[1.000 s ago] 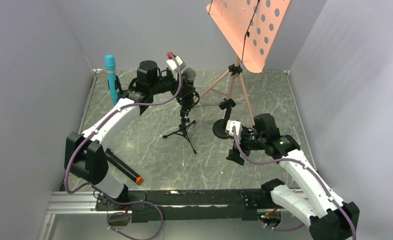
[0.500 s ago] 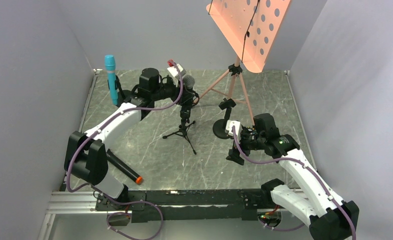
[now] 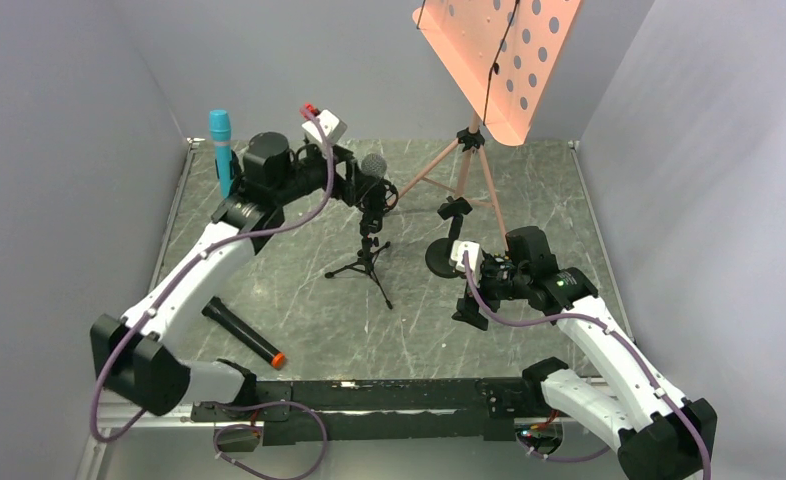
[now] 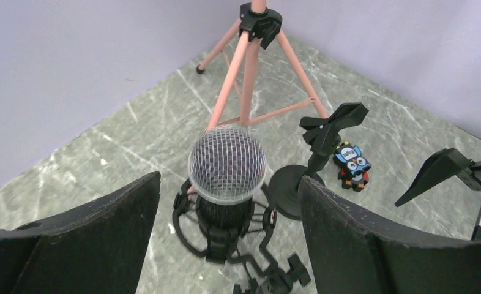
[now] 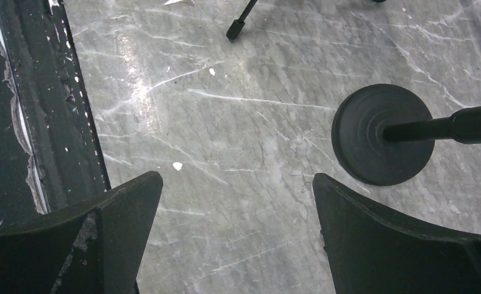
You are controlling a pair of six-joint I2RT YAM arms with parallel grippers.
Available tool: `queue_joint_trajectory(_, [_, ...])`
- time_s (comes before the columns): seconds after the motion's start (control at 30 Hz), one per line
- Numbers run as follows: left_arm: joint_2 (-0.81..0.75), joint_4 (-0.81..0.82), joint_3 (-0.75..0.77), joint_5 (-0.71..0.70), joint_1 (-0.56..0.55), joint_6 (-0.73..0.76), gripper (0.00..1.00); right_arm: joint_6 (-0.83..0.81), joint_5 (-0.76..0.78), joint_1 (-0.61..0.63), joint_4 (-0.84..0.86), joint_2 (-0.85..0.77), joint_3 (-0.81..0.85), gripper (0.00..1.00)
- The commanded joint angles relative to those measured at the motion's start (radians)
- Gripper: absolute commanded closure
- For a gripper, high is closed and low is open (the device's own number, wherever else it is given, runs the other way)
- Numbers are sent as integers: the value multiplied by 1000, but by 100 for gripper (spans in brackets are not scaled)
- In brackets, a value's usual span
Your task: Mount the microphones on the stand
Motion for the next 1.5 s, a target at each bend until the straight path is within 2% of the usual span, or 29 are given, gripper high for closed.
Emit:
queue_joint_trajectory(0.0, [-157,17,-115,-104,-1,25,13,-22,-10,-5,8,-2,7,0])
queue_joint_trajectory(0.1, [-326,88,-275,-210,-1,16,11,-23,-4,-5,10,-1,5,0])
queue_joint_trajectory(0.2, [-493,147,-452,-304,1,-39,1,-25,6,-4,11,0,2,0])
queue_joint_trajectory(0.33, [-655,233,-660,-290,1,-134,1,-27,17,-5,14,4,0,0])
queue_joint_trajectory(0.5, [-733,356,-865,-210,1,-197,1,-28,21,-7,16,18,-3,0])
queue_joint_trajectory(0.7, [-699,745,-1097,-117,1,-177,1,-34,13,-11,12,42,-4,0])
queue_joint_trajectory(1.17, [-356,1084,-1073,-28,-6,-185,1,-40,14,-32,29,26,-21,0])
queue_joint_trajectory(1.47, [-129,1176,-950,-50,-59,-108,1,-43,14,-32,27,18,-23,0])
